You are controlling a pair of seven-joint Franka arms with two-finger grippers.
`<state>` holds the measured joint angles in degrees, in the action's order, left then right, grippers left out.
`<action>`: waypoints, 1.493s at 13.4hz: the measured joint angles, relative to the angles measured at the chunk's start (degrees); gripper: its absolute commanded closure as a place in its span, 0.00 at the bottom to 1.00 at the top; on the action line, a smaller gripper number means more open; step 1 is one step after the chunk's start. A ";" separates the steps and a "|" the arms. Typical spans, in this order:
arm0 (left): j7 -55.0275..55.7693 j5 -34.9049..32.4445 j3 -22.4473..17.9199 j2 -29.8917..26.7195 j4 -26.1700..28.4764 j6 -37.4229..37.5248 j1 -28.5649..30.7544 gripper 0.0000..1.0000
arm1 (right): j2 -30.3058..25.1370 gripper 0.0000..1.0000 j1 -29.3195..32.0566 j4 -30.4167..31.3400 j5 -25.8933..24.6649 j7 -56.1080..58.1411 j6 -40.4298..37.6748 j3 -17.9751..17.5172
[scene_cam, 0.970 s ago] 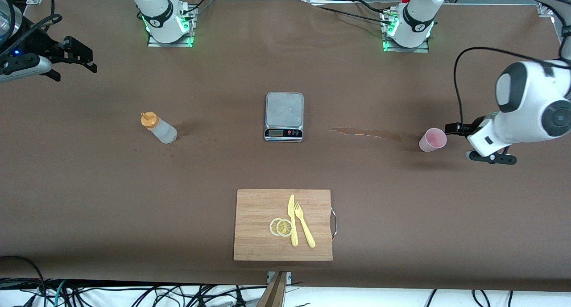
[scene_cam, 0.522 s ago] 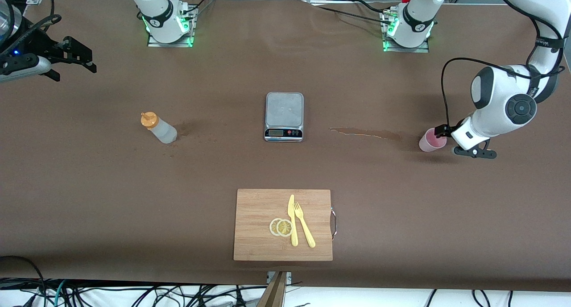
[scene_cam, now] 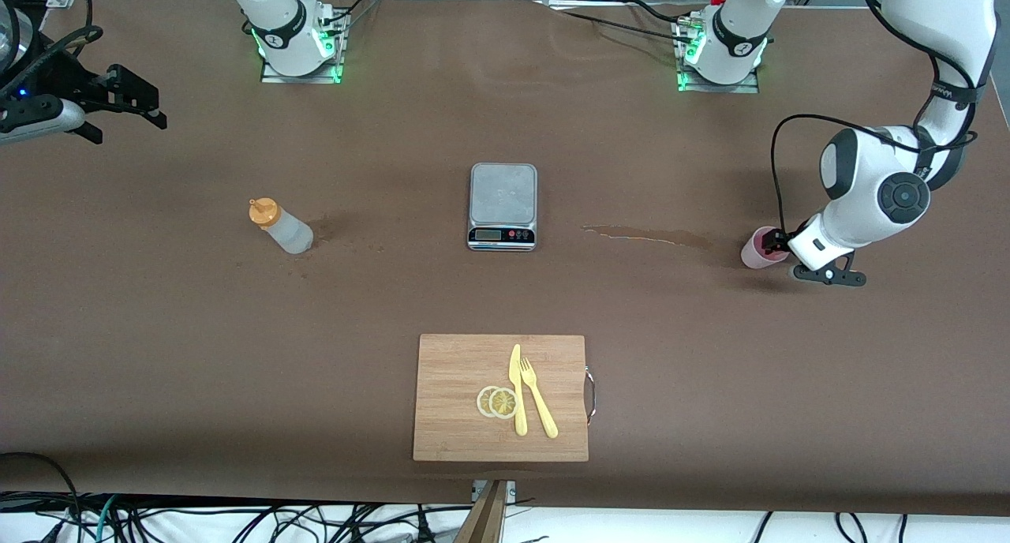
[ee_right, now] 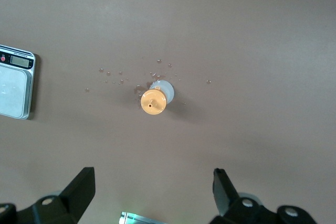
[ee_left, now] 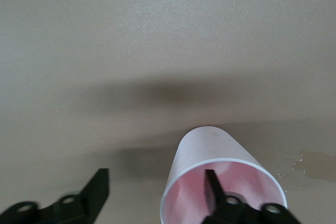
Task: Add sauce to pink cup with both arms
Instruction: 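Carry the pink cup with the left gripper onto the scale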
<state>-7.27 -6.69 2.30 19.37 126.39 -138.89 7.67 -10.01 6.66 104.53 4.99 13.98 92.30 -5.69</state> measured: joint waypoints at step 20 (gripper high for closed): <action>27.36 4.86 18.48 -3.65 -24.43 31.88 -11.90 1.00 | 0.00 0.00 -0.01 0.01 0.01 2.89 0.02 1.63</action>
<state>20.09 -1.83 20.77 15.72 101.97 -107.01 -4.23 -10.01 6.65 104.54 4.99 16.86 92.32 -4.07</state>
